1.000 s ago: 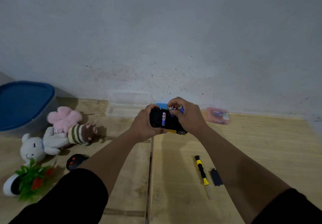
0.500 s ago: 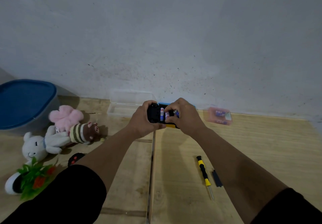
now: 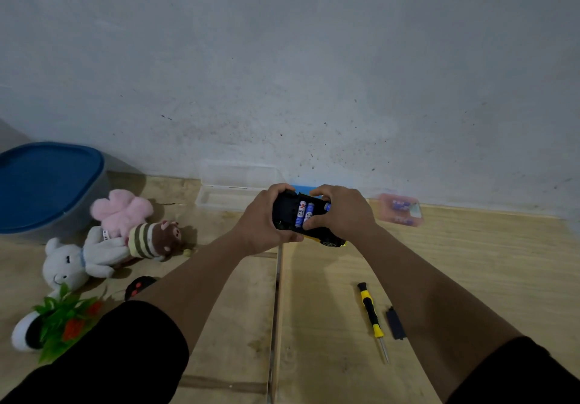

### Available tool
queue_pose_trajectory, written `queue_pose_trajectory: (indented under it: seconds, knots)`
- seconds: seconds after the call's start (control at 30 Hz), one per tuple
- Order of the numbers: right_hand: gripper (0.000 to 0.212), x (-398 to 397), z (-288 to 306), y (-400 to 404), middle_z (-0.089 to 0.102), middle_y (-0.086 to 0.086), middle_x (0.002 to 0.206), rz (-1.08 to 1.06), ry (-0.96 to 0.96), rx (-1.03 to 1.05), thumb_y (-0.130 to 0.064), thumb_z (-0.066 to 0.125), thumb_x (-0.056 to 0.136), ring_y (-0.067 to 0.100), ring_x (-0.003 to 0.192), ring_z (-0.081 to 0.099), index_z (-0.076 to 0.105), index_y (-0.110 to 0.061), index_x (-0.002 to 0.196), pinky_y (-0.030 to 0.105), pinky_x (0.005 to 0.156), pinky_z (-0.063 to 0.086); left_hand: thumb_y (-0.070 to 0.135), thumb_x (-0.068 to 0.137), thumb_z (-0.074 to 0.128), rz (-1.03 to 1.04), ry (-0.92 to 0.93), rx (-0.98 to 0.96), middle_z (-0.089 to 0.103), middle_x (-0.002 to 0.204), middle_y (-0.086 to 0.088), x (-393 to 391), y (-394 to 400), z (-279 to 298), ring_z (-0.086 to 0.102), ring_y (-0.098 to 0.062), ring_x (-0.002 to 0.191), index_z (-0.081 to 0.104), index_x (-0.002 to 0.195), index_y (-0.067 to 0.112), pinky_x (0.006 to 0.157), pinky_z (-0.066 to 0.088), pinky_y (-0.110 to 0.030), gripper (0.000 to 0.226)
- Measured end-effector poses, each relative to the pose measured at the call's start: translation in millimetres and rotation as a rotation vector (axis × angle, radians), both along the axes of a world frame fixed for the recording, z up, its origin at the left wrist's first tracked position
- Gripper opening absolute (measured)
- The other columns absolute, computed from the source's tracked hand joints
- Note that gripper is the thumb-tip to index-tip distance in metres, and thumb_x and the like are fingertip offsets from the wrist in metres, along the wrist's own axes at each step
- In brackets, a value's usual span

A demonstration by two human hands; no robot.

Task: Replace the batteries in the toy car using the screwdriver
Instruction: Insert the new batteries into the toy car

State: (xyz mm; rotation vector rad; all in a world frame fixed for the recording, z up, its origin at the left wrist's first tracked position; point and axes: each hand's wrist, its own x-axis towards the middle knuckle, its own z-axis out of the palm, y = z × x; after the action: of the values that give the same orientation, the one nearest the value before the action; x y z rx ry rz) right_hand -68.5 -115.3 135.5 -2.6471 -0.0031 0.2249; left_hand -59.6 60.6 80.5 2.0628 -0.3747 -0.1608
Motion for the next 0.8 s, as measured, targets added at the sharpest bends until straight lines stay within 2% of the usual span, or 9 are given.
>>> queue_pose_trajectory:
  seconds: [0.1, 0.2, 0.23, 0.33, 0.4, 0.5, 0.6, 0.7, 0.8]
  knots:
    - [0.061, -0.3, -4.6, 1.2, 0.058, 0.004, 0.123, 0.012, -0.057, 0.018, -0.039, 0.075, 0.073, 0.02, 0.108, 0.056, 0.053, -0.024, 0.129, 0.029, 0.085, 0.044, 0.024, 0.054, 0.09, 0.027, 0.034, -0.03, 0.052, 0.122, 0.003, 1.4, 0.7, -3.8, 0.055, -0.014, 0.109, 0.042, 0.126, 0.028, 0.091, 0.052, -0.031, 0.087]
    - [0.031, 1.7, -4.2, 4.4, 0.055, 0.008, 0.115, -0.081, -0.171, 0.2, -0.036, 0.057, 0.09, 0.017, 0.098, 0.054, 0.063, -0.019, 0.115, 0.022, 0.075, 0.039, 0.02, 0.056, 0.089, 0.067, 0.041, -0.032, 0.053, 0.121, 0.002, 3.3, 2.6, -4.5, 0.056, -0.013, 0.107, 0.042, 0.126, 0.025, 0.087, 0.05, -0.025, 0.084]
    - [0.027, 3.5, -2.5, 4.6, 0.054, 0.009, 0.11, -0.118, -0.168, 0.267, -0.033, 0.049, 0.094, 0.017, 0.094, 0.053, 0.064, -0.017, 0.109, 0.021, 0.069, 0.038, 0.019, 0.057, 0.089, 0.074, 0.044, -0.035, 0.054, 0.12, 0.002, 3.6, 3.2, -4.7, 0.056, -0.013, 0.106, 0.042, 0.126, 0.024, 0.086, 0.05, -0.023, 0.084]
    - [0.032, 9.7, 2.7, 5.2, 0.049, 0.004, 0.09, -0.153, -0.037, 0.444, -0.02, 0.031, 0.098, 0.016, 0.079, 0.047, 0.063, -0.016, 0.101, 0.017, 0.058, 0.034, 0.017, 0.057, 0.089, 0.079, 0.046, -0.036, 0.055, 0.119, 0.003, 4.0, 3.8, -3.8, 0.057, -0.012, 0.105, 0.042, 0.126, 0.023, 0.085, 0.049, -0.022, 0.083]
    - [0.033, 11.3, 4.2, 6.4, 0.047, 0.007, 0.096, -0.136, -0.008, 0.469, -0.017, 0.028, 0.098, 0.011, 0.071, 0.048, 0.06, -0.018, 0.106, 0.018, 0.057, 0.035, 0.017, 0.057, 0.089, 0.071, 0.048, -0.04, 0.056, 0.118, 0.003, 5.1, 2.9, -2.7, 0.058, -0.011, 0.105, 0.042, 0.126, 0.021, 0.084, 0.049, -0.021, 0.083]
    - [0.027, 11.2, 0.0, 9.5, 0.053, 0.007, 0.113, -0.104, -0.1, 0.475, -0.015, 0.04, 0.098, 0.016, 0.09, 0.063, 0.061, -0.019, 0.114, 0.028, 0.075, 0.052, 0.016, 0.057, 0.089, 0.065, 0.047, -0.046, 0.057, 0.117, 0.004, 7.2, 1.9, -1.7, 0.059, -0.011, 0.104, 0.043, 0.126, 0.021, 0.085, 0.05, -0.022, 0.083]
    - [0.023, 12.4, -2.9, 8.3, 0.066, 0.003, 0.106, -0.171, -0.17, 0.527, -0.008, 0.055, 0.09, 0.016, 0.096, 0.064, 0.068, -0.02, 0.105, 0.034, 0.084, 0.054, 0.018, 0.055, 0.09, 0.07, 0.042, -0.045, 0.056, 0.119, 0.002, 9.9, 3.7, -3.9, 0.058, -0.012, 0.104, 0.043, 0.124, 0.024, 0.087, 0.051, -0.027, 0.083]
    - [0.021, 14.3, -3.5, 3.8, 0.068, -0.002, 0.095, -0.205, -0.19, 0.571, -0.01, 0.062, 0.086, 0.013, 0.088, 0.065, 0.066, -0.021, 0.102, 0.034, 0.084, 0.055, 0.019, 0.055, 0.09, 0.08, 0.043, -0.039, 0.055, 0.119, 0.001, 12.1, 6.7, -5.7, 0.058, -0.014, 0.105, 0.043, 0.123, 0.026, 0.087, 0.051, -0.028, 0.083]
    - [0.017, 15.9, -2.9, 2.7, 0.062, -0.007, 0.09, -0.205, -0.213, 0.585, -0.014, 0.065, 0.085, 0.02, 0.082, 0.068, 0.056, -0.023, 0.096, 0.037, 0.07, 0.058, 0.017, 0.055, 0.09, 0.081, 0.035, -0.033, 0.056, 0.117, 0.001, 12.6, 7.2, -4.5, 0.058, -0.012, 0.102, 0.043, 0.124, 0.023, 0.082, 0.049, -0.019, 0.083]
